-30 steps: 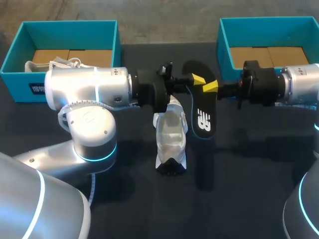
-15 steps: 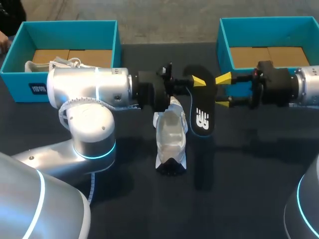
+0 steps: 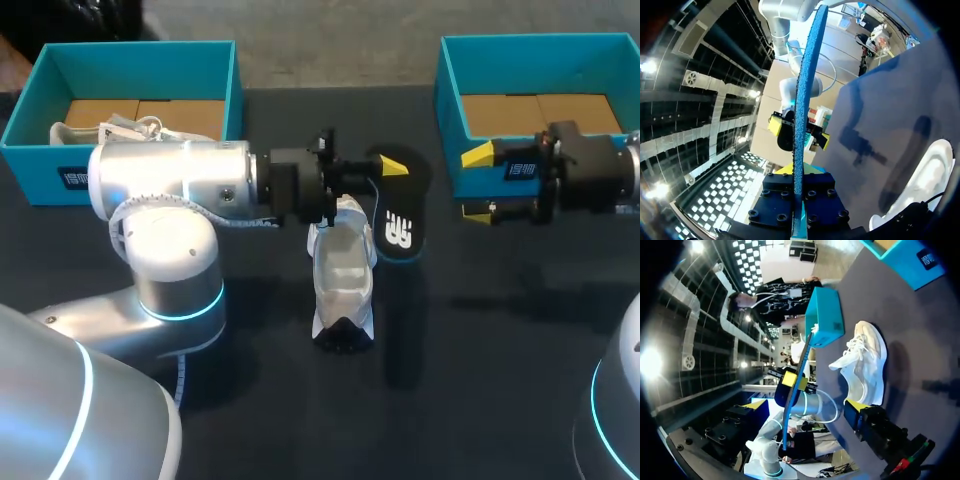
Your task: Take the shoe out of the shoebox, open the shoe tongue, remove and reinsert the insole, then place the shoe into the shoebox
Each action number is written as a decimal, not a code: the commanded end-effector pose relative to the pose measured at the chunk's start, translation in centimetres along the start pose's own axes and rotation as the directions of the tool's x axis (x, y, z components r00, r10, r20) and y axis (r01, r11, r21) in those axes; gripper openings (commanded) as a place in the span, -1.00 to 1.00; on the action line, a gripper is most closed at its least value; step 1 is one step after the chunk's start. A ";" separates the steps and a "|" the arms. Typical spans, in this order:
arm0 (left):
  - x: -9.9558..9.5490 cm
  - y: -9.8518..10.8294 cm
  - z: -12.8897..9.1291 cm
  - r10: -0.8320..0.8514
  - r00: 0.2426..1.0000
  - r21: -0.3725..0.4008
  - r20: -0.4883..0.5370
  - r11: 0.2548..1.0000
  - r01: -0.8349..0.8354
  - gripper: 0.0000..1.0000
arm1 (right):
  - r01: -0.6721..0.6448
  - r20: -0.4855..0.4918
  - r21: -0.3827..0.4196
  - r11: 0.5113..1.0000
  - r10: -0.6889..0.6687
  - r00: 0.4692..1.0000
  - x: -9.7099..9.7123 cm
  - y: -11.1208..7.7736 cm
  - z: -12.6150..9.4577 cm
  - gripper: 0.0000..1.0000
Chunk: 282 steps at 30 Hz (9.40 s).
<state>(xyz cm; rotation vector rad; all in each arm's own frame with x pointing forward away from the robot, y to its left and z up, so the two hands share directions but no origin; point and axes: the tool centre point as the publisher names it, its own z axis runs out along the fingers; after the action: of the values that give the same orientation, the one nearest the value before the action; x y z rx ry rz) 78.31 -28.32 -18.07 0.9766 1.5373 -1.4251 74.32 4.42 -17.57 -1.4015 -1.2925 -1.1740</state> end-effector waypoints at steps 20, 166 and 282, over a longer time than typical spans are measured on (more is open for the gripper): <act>0.1 -0.2 -0.3 0.001 1.000 0.000 0.000 1.000 -0.001 -1.00 | 0.025 -0.004 0.002 1.000 -0.025 1.000 -0.2 -0.2 -0.2 1.00; 12.3 -3.0 -7.8 -0.637 0.771 0.172 -0.012 0.758 0.629 -1.00 | 0.475 0.501 0.101 0.874 -0.457 0.735 -11.6 -8.2 12.5 1.00; 16.1 3.2 -6.2 -0.569 0.820 -0.016 -0.052 0.822 0.569 -1.00 | 0.475 0.501 0.101 0.874 -0.457 0.735 -11.6 -8.2 12.5 1.00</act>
<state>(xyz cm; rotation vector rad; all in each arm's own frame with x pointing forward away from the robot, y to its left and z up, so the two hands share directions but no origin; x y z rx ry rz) 74.85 -21.40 -33.76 0.5700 1.9740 -1.8166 66.99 14.86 -31.15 -1.5101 -2.1095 -1.1839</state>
